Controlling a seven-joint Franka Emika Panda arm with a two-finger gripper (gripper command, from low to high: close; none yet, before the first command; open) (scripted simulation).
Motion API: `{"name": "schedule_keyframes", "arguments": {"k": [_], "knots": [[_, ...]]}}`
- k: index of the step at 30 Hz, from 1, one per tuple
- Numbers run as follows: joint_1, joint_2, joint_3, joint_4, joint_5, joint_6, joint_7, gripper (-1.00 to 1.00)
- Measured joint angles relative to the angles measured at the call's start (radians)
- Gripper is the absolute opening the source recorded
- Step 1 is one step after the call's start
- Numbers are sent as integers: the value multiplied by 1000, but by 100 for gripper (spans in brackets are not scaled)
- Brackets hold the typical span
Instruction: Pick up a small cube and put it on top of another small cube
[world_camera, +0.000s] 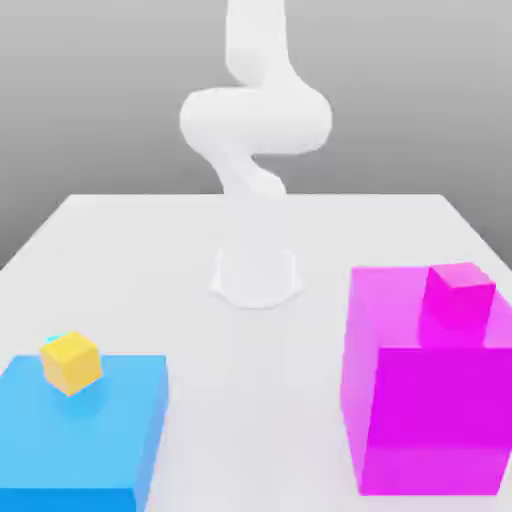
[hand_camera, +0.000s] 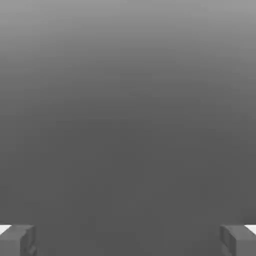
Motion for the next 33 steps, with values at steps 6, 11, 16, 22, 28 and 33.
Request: {"name": "schedule_keyframes", "arguments": {"k": [6, 11, 16, 22, 28, 33], "knots": [[142, 139, 28, -68, -16, 40, -229, 0], [261, 254, 41, -125, -23, 84, -439, 0], [371, 368, 61, -183, -21, 129, -656, 0], [494, 504, 94, -252, -12, 183, -922, 0], [596, 638, 148, -320, 1, 237, -1191, 0], [640, 693, 162, -374, 7, 332, -1410, 0]]}}
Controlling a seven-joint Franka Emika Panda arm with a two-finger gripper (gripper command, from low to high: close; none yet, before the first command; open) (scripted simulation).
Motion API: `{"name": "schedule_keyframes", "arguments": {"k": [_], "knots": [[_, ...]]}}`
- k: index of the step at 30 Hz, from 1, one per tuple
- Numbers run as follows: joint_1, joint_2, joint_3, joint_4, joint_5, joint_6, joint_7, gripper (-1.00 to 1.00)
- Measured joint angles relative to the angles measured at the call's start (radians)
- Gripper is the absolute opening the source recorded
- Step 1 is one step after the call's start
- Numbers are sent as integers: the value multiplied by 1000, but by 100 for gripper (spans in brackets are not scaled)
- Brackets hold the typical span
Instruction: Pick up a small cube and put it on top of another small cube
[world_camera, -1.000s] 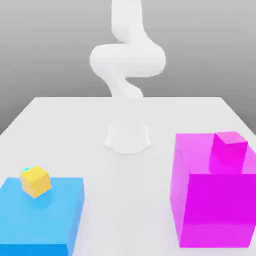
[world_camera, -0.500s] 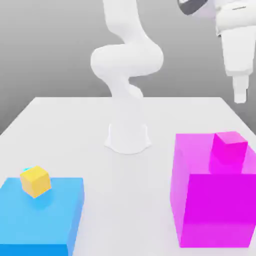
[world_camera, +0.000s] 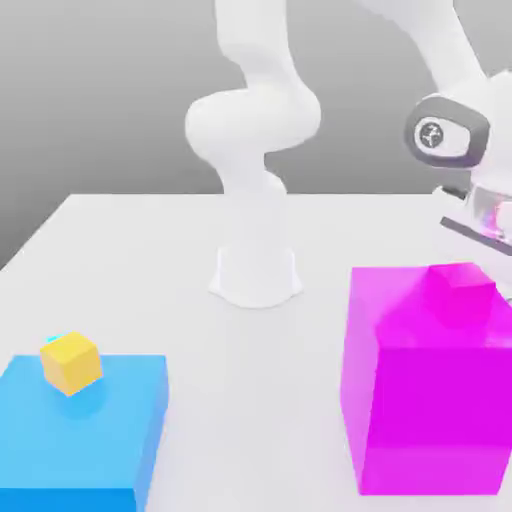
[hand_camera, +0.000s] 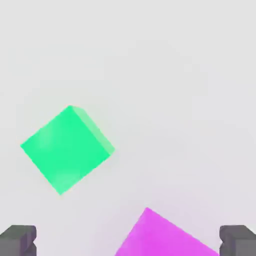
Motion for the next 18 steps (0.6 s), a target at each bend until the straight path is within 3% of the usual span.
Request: {"name": "schedule_keyframes", "arguments": {"k": [9, 12, 17, 18], "knots": [[49, 71, 13, -99, 1, 192, -386, 0], [62, 126, -1, -118, -65, 273, -384, 0], [158, 299, -123, -91, -174, 419, -309, 0], [170, 320, -136, -87, -181, 437, -305, -100]]}}
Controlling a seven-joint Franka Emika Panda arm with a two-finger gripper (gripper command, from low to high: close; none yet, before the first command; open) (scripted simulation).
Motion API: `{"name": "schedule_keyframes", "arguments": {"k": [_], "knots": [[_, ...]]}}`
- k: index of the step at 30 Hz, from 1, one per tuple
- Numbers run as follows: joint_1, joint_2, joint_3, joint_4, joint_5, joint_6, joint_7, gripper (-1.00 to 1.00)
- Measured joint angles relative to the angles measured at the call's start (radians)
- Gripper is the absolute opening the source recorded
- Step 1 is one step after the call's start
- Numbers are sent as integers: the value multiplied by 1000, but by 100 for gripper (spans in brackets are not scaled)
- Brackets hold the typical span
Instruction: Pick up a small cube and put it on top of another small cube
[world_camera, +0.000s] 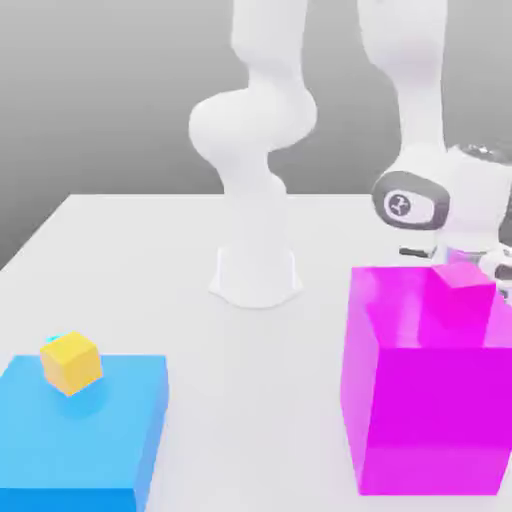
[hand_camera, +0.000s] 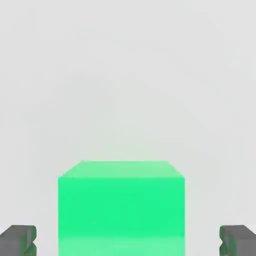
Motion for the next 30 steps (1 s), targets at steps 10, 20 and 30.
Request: {"name": "schedule_keyframes", "arguments": {"k": [10, 20, 30], "knots": [[-27, -90, 40, -16, 52, -75, -38, -100], [34, -285, 24, 144, -62, -148, -239, -100], [-354, -351, -162, 286, -321, -163, -420, -100]]}}
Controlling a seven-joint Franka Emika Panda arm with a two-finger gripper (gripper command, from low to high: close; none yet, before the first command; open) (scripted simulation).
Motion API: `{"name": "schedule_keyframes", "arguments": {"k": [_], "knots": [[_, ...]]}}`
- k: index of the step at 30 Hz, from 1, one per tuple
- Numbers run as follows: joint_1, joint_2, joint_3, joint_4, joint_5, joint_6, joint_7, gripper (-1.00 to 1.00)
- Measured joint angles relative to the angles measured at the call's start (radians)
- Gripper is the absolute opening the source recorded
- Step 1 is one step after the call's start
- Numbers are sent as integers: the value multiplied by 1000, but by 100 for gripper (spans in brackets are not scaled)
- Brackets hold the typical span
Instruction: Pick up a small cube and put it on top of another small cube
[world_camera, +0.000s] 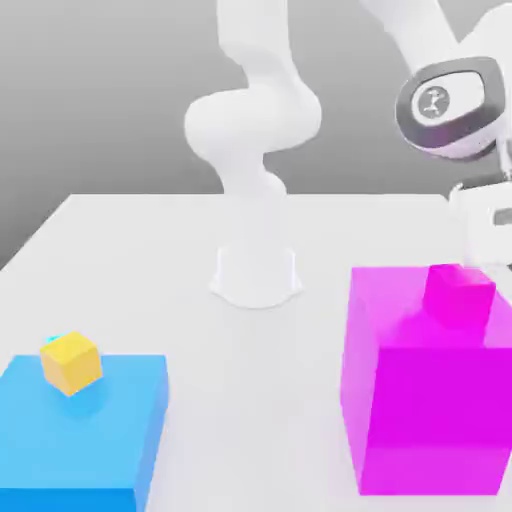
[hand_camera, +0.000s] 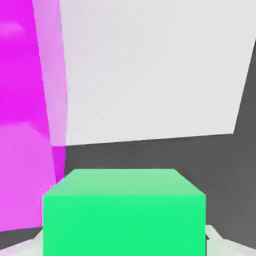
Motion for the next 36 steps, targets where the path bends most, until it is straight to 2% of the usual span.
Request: {"name": "schedule_keyframes", "arguments": {"k": [6, 25, 27, 31, 36], "knots": [[-190, -39, -151, -11, -31, -46, -95, -100], [-617, -102, -674, -236, 153, -218, -257, -100], [-632, -95, -720, -271, 201, -231, -263, -100], [-587, -16, -765, -284, 336, -173, -347, -100], [-564, 133, -716, -282, 635, -74, -559, -100]]}}
